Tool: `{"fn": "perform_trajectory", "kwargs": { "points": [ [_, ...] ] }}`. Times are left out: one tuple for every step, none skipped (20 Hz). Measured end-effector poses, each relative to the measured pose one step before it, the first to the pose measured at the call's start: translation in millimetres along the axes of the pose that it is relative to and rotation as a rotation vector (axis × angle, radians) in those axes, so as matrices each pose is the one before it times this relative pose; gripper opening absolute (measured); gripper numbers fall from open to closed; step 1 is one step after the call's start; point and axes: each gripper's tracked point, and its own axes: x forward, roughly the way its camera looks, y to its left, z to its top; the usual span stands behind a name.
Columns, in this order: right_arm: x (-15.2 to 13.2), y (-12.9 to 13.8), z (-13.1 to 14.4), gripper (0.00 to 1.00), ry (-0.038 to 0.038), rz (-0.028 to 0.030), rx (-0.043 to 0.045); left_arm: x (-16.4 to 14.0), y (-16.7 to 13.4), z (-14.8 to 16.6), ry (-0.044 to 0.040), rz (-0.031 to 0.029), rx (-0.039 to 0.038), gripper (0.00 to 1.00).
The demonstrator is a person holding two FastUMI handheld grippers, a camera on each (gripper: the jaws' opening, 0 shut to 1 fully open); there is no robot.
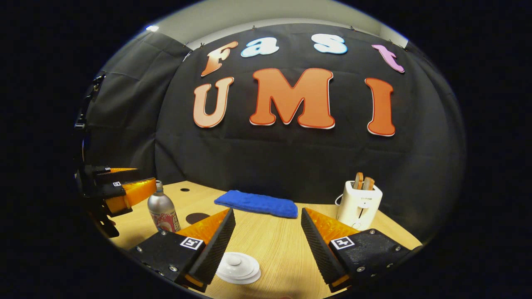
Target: Open the teacup lid with one hand, grasp the water bottle and pour water into the teacup with the other hand; after pouring, place the water bottle on the coaster and then close the teacup lid.
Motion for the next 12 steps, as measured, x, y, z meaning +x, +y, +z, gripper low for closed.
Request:
{"fn": "perform_trajectory", "kwargs": {
  "points": [
    [1.48, 3.8, -7.66, 0.95, 0.02339, 0.01528, 0.00386, 0.71, -0.39, -6.36, 0.01198, -0.00187, -0.00401, 0.95],
    [1.85, 3.09, -7.8, 0.95, 0.01919, 0.00935, 0.00429, 0.28, -0.43, -4.11, 0.01026, -0.00314, -0.00166, 0.97],
    [2.1, 3.35, -7.39, 0.94, 0.01813, 0.01318, 0.00148, 0.3, -0.28, -3.4, 0.00684, -0.00176, 0.00017, 0.95],
    [2.0, 4.82, -6.06, 0.94, 0.01369, 0.01312, -0.0022, -0.21, 0.04, -2.79, 0.0051, -0.00267, 0.00101, 0.95],
    [-0.37, 3.63, -5.95, 0.94, 0.01309, 0.01378, -0.00466, 0.08, -2.57, -1.32, -0.00543, -0.00652, -0.00211, 0.95],
    [-0.16, 4.77, -4.8, 0.94, 0.01255, 0.01868, -0.00736, 0.19, -2.08, -0.56, 0.00202, -0.00793, 0.00462, 0.96],
    [1.8, 5.91, -5.65, 0.94, 0.01138, 0.01559, -0.01001, 0.57, -1.85, -1.62, 0.00009, -0.00318, 0.0058, 0.98],
    [1.51, 3.6, -3.94, 0.94, 0.00878, 0.01077, -0.01, 0.49, -0.92, -0.83, 0.00415, -0.00281, 0.00335, 0.97],
    [1.94, 1.71, -6.45, 0.9, 0.01168, 0.00426, -0.00466, 0.87, -2.53, -1.21, 0.0, -0.00639, -0.00207, 0.96],
    [1.36, 3.2, -4.01, 0.86, 0.01222, 0.00909, -0.00501, 0.85, -2.33, -2.34, 0.00642, -0.00585, -0.00507, 0.96],
    [0.24, 0.43, -3.75, 0.83, 0.00756, 0.00491, -0.00229, 2.17, -2.13, -4.3, 0.00785, -0.00645, -0.00743, 0.96],
    [0.5, 0.94, -3.46, 0.82, 0.00655, 0.00518, -0.00096, 0.61, -1.54, -4.47, 0.01261, -0.00657, -0.00623, 0.98]
  ]
}}
